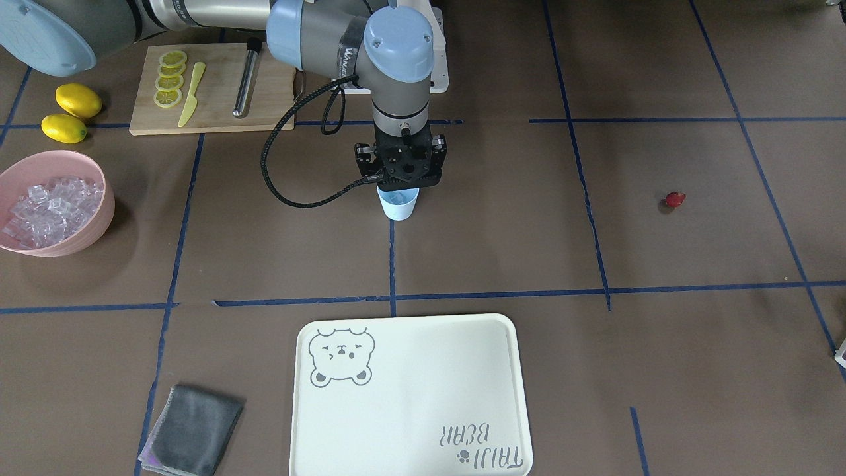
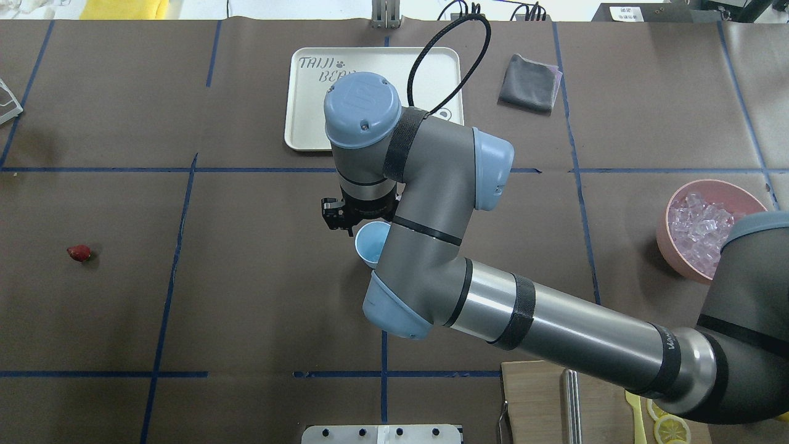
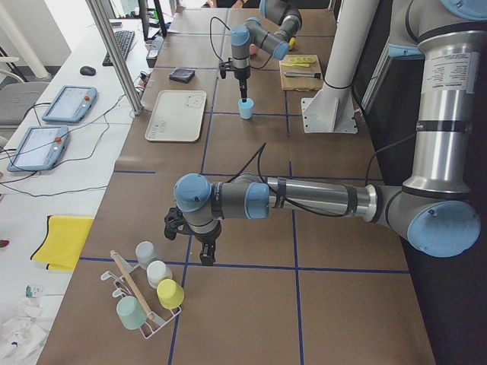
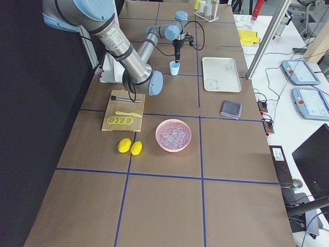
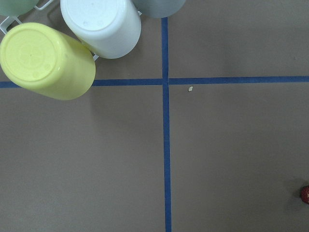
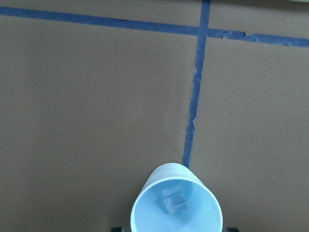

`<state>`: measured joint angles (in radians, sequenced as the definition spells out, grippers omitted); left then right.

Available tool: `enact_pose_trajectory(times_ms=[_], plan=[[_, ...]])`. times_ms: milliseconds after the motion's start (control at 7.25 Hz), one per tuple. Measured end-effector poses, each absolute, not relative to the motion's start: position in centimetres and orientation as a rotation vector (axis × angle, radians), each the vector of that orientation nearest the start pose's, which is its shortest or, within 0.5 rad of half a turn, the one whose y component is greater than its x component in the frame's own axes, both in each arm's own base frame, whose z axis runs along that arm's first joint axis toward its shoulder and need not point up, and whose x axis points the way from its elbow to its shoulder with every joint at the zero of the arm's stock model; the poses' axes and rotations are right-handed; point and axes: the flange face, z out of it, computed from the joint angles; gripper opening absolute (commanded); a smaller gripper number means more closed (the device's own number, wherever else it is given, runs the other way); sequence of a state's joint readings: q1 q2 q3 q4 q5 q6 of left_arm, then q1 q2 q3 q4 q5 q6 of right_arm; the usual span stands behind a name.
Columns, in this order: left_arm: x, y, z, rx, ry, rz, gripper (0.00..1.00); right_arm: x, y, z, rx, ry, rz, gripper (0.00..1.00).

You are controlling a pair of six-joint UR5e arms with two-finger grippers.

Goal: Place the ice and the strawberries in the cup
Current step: 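Open the right gripper to drop the ice cube into the cup, then move the right gripper back over the ice bowl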

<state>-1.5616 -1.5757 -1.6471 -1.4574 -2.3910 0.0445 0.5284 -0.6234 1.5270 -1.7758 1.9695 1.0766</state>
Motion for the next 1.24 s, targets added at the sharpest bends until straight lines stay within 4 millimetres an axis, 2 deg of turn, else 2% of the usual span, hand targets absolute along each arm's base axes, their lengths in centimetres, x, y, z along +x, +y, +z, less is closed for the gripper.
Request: enact_pose_trajectory(times_ms=[138,276,551,827,965,1241], plan=[[-5.6,-49.2,62.6,-0.015,0.820,0.038,1.00,-56.0,-45.4,10.4,0.016,-0.804,-0.094,0.99],[-5.6,-49.2,62.6,-0.014,0.820,0.038,1.00,-53.0,-46.2,10.4,0.035,-0.824,-0.074,0.99],[-5.6,-49.2,62.5,-0.013,0.820,0.038,1.00,-44.7,-47.1,13.1,0.052,-0.856,-0.026,0.99],[-5.6,-49.2,62.5,-0.013,0.820,0.039,1.00,-36.0,-47.4,17.4,0.088,-0.842,-0.053,0.99],[-5.6,-49.2,62.5,-0.012,0.820,0.039,1.00,-32.4,-47.1,19.8,0.114,-0.825,-0.102,0.99],[-5.6,-49.2,62.5,-0.012,0.821,0.039,1.00,-26.7,-45.8,25.8,0.147,-0.781,-0.206,1.00]])
